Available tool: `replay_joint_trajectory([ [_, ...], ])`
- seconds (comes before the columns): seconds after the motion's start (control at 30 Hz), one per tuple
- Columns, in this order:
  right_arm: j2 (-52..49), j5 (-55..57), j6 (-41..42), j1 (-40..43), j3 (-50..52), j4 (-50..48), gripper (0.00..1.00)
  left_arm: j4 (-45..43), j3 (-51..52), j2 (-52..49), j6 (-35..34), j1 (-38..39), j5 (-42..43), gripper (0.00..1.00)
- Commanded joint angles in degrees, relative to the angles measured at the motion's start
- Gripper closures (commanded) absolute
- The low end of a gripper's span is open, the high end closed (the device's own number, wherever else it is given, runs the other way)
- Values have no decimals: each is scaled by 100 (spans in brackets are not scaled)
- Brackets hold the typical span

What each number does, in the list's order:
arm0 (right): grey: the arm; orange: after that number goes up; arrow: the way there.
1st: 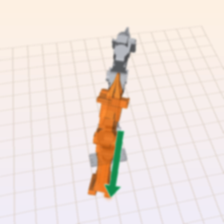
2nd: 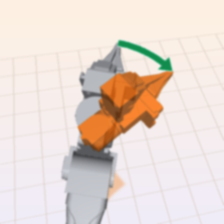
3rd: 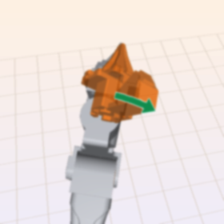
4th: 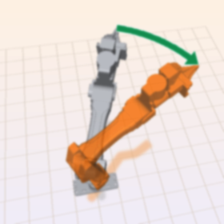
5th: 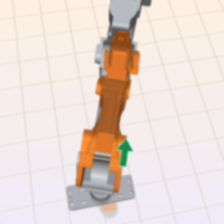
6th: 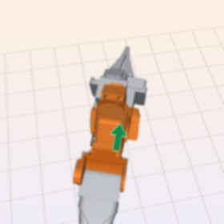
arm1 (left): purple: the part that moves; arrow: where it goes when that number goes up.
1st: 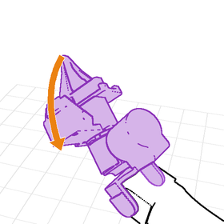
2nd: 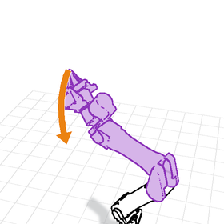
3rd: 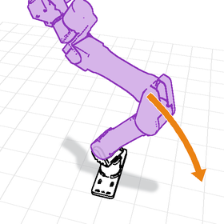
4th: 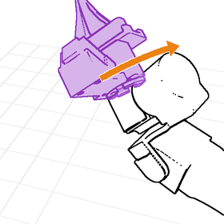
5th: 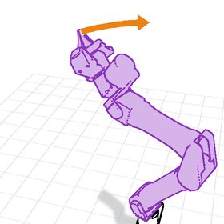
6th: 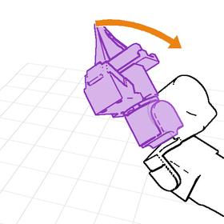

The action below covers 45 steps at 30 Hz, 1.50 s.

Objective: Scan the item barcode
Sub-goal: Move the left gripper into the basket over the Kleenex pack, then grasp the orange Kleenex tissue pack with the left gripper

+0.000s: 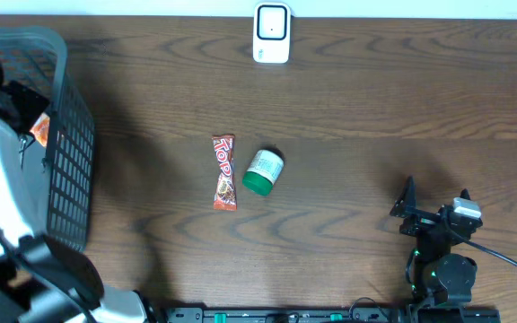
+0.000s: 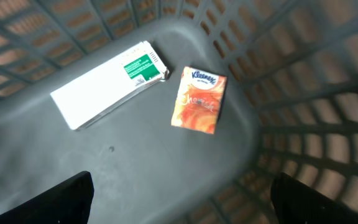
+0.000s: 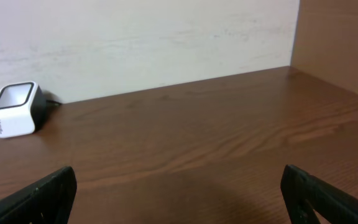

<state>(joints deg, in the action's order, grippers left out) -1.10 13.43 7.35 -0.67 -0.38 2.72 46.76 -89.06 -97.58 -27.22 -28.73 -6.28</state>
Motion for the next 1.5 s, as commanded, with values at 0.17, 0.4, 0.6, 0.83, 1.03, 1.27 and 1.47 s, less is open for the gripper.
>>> replay_joint_trajectory([
  [0.17,7,-2,-37,26,7,20,1,-437,0,-811,-33,9,160,8],
  [0.4,7,-2,-37,26,7,20,1,-774,7,-1228,-31,20,153,9],
  [0.6,7,-2,-37,26,7,20,1,-966,11,-1528,-31,20,153,9],
  [0.83,7,-2,-37,26,7,20,1,-1156,11,-1812,-33,20,155,9],
  [1.03,7,-2,-37,26,7,20,1,-1333,11,-1947,-31,20,153,8],
  [1.27,7,-2,-37,26,7,20,1,-1478,13,-2194,-31,20,155,8],
  [1.47,7,-2,-37,26,7,20,1,-1694,13,-2481,-31,20,155,8],
])
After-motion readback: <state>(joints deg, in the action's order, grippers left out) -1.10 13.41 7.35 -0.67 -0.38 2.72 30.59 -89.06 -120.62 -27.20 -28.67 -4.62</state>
